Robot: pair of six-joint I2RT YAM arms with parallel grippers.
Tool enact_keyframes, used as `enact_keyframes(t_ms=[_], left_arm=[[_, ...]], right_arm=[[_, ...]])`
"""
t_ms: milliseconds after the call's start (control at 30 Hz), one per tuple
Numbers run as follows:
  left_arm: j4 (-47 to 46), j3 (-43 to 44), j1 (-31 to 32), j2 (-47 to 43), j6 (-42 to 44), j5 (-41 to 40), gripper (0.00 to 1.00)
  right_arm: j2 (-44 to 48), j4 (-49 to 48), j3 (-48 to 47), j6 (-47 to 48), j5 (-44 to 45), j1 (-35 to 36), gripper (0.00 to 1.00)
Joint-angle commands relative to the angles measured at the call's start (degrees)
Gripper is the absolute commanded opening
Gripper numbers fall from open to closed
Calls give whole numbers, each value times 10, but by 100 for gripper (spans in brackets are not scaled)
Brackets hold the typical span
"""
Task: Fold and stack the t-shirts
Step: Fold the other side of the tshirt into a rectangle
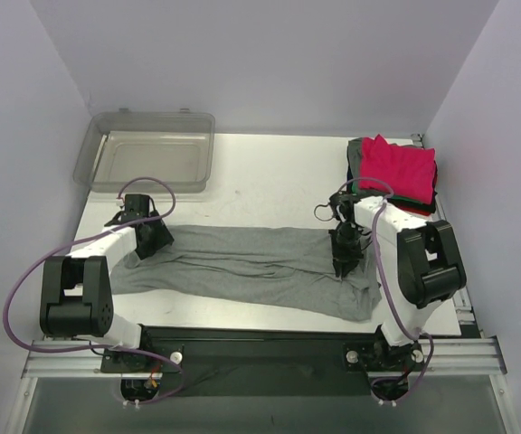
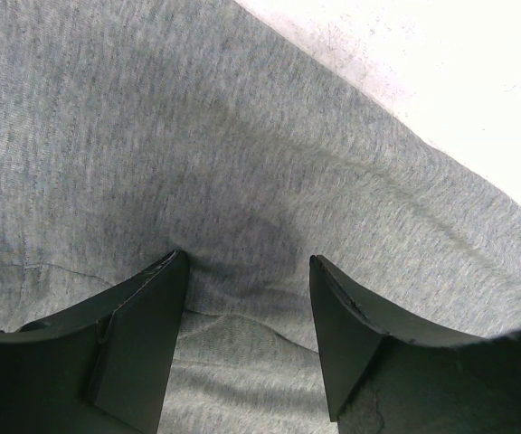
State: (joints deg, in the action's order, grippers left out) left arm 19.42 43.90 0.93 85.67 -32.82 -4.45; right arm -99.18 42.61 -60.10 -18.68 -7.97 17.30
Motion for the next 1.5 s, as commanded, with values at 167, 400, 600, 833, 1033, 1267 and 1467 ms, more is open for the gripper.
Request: enact_keyframes(t_ms=[167,400,600,833,1033,1267,1467], left_arm=[[12,-30,-3,12,-7,-1,67],[18,-38,-3,-2,0,-3,67],[26,-43,-3,-14,8,-4,67],[35,-44,-4,-19,18,-3,67],[40,-39,-7,-18,27,-2,67],[43,-34,-7,-14,34,0,67],[60,-15,-6,-22,42,-6,67]], right_arm=[[65,119,-6,-22,-6,45,16],[40,127,-12,-19,-65,62,12],[19,131,-37,-25,-100,84,12],[-15,138,-49,-32,-112,114,8],[-23,141,-56,-31,-136,140,14],[-42,144,-70,-28,-151,165,24],[-20,152,-88,-34,-147,166,65]])
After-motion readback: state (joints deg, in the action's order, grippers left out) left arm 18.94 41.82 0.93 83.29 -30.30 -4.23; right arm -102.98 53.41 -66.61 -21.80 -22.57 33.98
